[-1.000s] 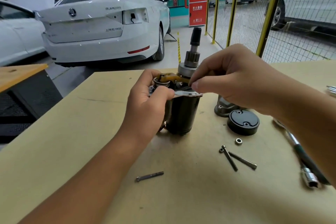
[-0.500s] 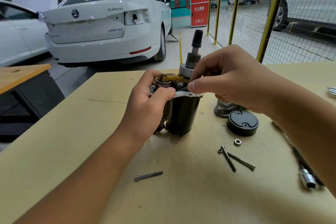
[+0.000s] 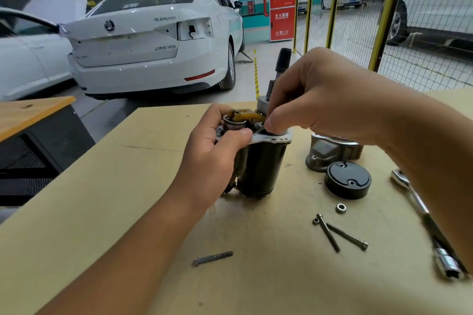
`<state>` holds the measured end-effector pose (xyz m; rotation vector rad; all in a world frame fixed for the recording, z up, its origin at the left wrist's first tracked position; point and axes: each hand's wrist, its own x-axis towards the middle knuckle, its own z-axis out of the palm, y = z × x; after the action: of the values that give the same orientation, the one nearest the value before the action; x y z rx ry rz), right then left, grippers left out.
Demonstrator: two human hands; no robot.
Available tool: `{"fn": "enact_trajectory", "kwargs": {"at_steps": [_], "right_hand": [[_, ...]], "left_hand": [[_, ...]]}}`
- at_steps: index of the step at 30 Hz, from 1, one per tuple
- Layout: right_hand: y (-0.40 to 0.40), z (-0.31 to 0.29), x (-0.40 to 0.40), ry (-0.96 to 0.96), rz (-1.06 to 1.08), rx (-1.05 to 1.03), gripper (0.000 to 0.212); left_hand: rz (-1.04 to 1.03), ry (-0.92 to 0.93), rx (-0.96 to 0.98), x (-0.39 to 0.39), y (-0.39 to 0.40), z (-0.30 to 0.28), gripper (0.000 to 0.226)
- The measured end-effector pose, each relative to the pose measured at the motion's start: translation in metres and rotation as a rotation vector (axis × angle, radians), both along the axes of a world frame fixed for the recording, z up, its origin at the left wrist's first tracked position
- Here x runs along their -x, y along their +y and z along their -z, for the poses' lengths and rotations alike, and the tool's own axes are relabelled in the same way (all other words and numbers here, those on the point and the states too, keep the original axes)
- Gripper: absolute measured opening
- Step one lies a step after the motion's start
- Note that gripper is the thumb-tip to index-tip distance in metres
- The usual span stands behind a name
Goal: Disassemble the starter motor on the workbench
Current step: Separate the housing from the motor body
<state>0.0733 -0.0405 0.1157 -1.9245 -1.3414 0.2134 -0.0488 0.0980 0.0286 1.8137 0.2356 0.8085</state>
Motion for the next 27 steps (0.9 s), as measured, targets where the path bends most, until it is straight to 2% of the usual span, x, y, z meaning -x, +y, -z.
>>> {"fn": "enact_trajectory", "kwargs": {"at_steps": [6, 8, 11, 13, 18, 19, 20, 23, 24, 27], "right_hand": [[0.021, -0.024, 0.014, -0.235, 0.106, 0.119, 0.008], [0.030, -0.026, 0.016, -0.235, 0.155, 0.025, 0.015], [0.045, -0.019, 0.016, -0.182, 0.306, -0.285, 0.016], [0.053, -0.008, 0.020, -0.165, 0.332, -0.452, 0.015], [0.051, 0.001, 0.024, -0.351, 0.256, -0.345, 0.015], [0.046, -0.003, 0.020, -0.291, 0.215, -0.341, 0.016], [0.041, -0.008, 0.016, -0.142, 0.142, -0.350, 0.019], [0.027, -0.010, 0.010, 0.485, -0.184, -0.359, 0.026], [0.026, -0.008, 0.011, 0.633, -0.266, -0.355, 0.025], [0.033, 0.003, 0.017, 0.827, -0.371, -0.382, 0.017]], "left_hand": [[0.062, -0.012, -0.009, 0.004, 0.002, -0.001, 0.020], [0.063, -0.016, 0.014, 0.004, 0.004, 0.000, 0.022], [0.094, -0.042, 0.057, 0.002, 0.006, 0.000, 0.025], [0.112, -0.052, 0.053, 0.000, 0.007, 0.001, 0.028], [0.136, -0.064, 0.066, -0.003, 0.011, 0.006, 0.020], [0.145, -0.052, 0.060, -0.003, 0.012, 0.007, 0.019], [0.148, -0.041, 0.050, -0.002, 0.013, 0.008, 0.018], [0.168, -0.045, 0.042, 0.000, 0.015, 0.008, 0.011], [0.172, -0.052, 0.032, 0.001, 0.015, 0.008, 0.016], [0.152, -0.078, -0.011, 0.002, 0.017, 0.009, 0.022]]}}
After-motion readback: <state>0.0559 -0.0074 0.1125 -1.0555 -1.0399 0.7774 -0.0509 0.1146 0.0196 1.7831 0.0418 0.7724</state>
